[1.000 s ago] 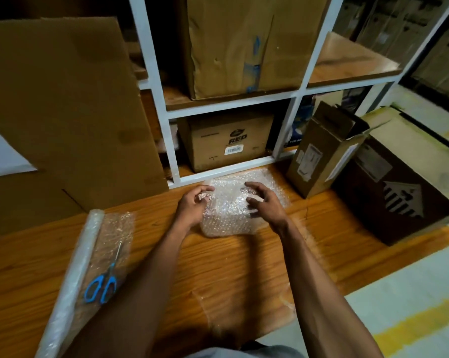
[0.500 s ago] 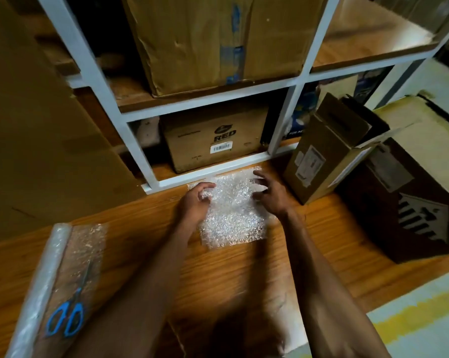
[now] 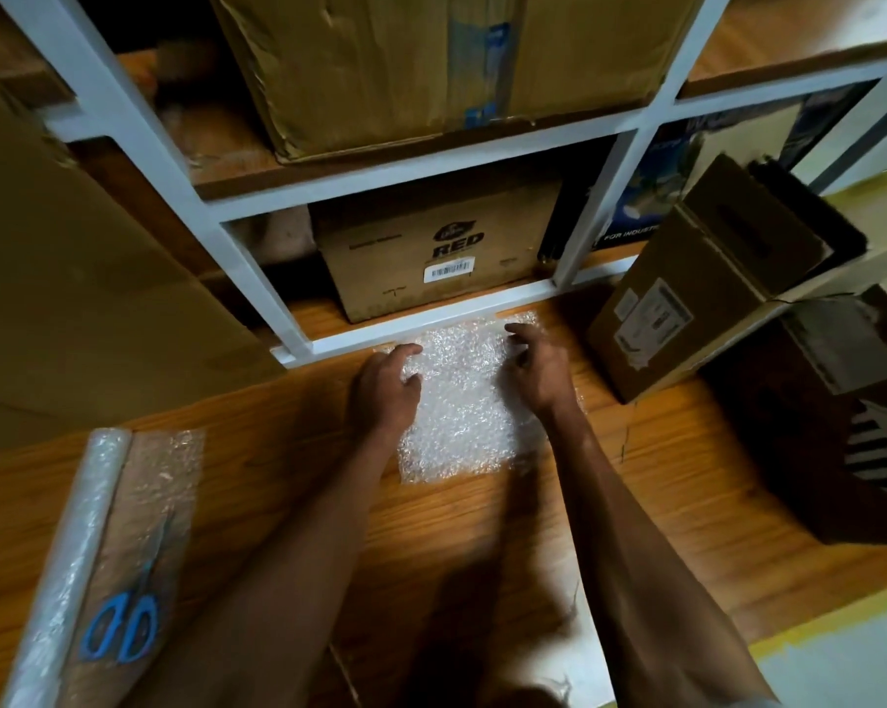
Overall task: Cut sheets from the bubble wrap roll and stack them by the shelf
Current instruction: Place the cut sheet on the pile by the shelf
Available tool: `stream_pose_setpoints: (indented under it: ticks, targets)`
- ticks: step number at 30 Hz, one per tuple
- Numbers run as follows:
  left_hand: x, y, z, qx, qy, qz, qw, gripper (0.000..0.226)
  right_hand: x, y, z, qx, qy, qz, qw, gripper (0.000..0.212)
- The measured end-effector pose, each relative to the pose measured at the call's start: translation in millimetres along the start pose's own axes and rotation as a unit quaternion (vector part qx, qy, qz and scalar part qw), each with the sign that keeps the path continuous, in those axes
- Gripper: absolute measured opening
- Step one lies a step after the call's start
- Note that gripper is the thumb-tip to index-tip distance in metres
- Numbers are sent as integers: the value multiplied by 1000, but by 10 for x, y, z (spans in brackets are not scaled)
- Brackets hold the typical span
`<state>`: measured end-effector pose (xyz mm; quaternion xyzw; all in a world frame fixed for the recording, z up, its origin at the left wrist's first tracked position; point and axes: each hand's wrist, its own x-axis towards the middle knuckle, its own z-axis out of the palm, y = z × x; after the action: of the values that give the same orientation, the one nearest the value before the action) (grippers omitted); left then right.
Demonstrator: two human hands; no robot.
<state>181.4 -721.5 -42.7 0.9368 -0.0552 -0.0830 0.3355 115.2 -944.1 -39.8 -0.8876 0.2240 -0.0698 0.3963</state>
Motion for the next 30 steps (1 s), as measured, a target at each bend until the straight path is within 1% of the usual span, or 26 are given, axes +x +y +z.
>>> stream_pose_setpoints:
  ticks: [4,6,8,10,11,13,14,15,18,20,22,24,28,30]
  targets:
    - [-93,5,-3,38,47,7,998,42,-160,-41,68,-110,24,-26,993,42]
    - [-132,-6,15,67,46,29,996,40,-276,-54,144,-163,32,-53,985,36]
    - [-155,-35,48,130,4,49,990,40,-376,-37,213,-211,18,-49,976,33]
    - [-156,-67,68,176,-48,36,982,45,-458,-15,260,-247,11,-25,969,35]
    - [-160,-72,62,186,-59,24,980,48,-490,-18,268,-255,19,-17,967,36]
    - [-168,-67,40,198,-55,11,979,56,-523,-49,270,-253,28,-16,967,41]
    - [-177,-55,25,200,-55,11,978,59,-525,-66,267,-255,18,-17,967,46]
    - [-186,-47,15,198,-63,13,978,61,-521,-68,272,-260,-4,-16,965,51]
    - [-238,-82,-20,191,-103,3,976,60,-540,-74,278,-279,-61,-1,958,55]
    - [-272,-110,-69,163,-97,-18,982,63,-564,-81,286,-258,-47,18,965,60]
    - [-299,-146,-129,123,-75,-36,989,65,-590,-86,297,-206,10,34,978,61]
    - [-340,-192,-165,92,-62,-47,993,67,-595,-37,286,-184,35,65,980,64]
    - [-438,-214,-188,67,-61,-57,994,67,-637,62,197,-190,-6,143,971,74]
    - [-476,-160,-186,58,-67,-71,994,67,-655,108,182,-199,-13,147,969,76]
